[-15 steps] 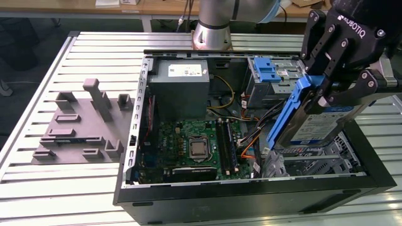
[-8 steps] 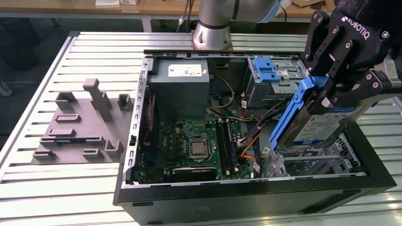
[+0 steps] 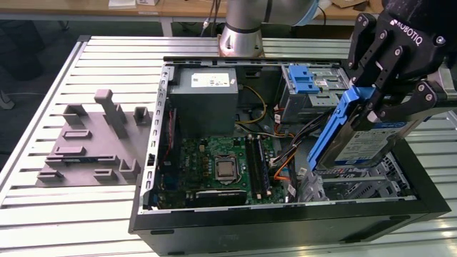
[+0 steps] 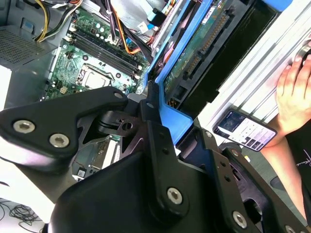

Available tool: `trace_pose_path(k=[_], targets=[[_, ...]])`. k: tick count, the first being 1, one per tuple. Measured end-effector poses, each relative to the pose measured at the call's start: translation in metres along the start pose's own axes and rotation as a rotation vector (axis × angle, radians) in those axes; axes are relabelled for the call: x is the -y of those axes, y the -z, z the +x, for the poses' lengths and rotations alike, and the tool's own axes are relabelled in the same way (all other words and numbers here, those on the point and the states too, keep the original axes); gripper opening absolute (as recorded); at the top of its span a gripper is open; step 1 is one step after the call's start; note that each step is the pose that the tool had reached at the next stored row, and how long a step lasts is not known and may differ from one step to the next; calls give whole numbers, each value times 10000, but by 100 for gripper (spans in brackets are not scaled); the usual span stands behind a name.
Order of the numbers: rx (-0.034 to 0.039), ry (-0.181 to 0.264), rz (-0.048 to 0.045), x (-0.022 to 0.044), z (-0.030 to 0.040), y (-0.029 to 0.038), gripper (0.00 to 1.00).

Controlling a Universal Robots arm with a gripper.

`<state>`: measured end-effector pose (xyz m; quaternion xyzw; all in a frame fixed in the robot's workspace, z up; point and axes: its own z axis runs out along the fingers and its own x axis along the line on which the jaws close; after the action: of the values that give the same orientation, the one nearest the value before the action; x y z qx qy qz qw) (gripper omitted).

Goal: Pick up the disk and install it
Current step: 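Insert the disk into the insertion slot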

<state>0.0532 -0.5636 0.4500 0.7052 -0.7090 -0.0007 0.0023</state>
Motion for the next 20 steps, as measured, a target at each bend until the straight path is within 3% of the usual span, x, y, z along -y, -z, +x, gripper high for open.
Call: trace_pose_path(k=[7, 20], targets=[[2, 3, 0, 10, 0, -6, 36], [0, 0, 0, 146, 2, -61, 36]])
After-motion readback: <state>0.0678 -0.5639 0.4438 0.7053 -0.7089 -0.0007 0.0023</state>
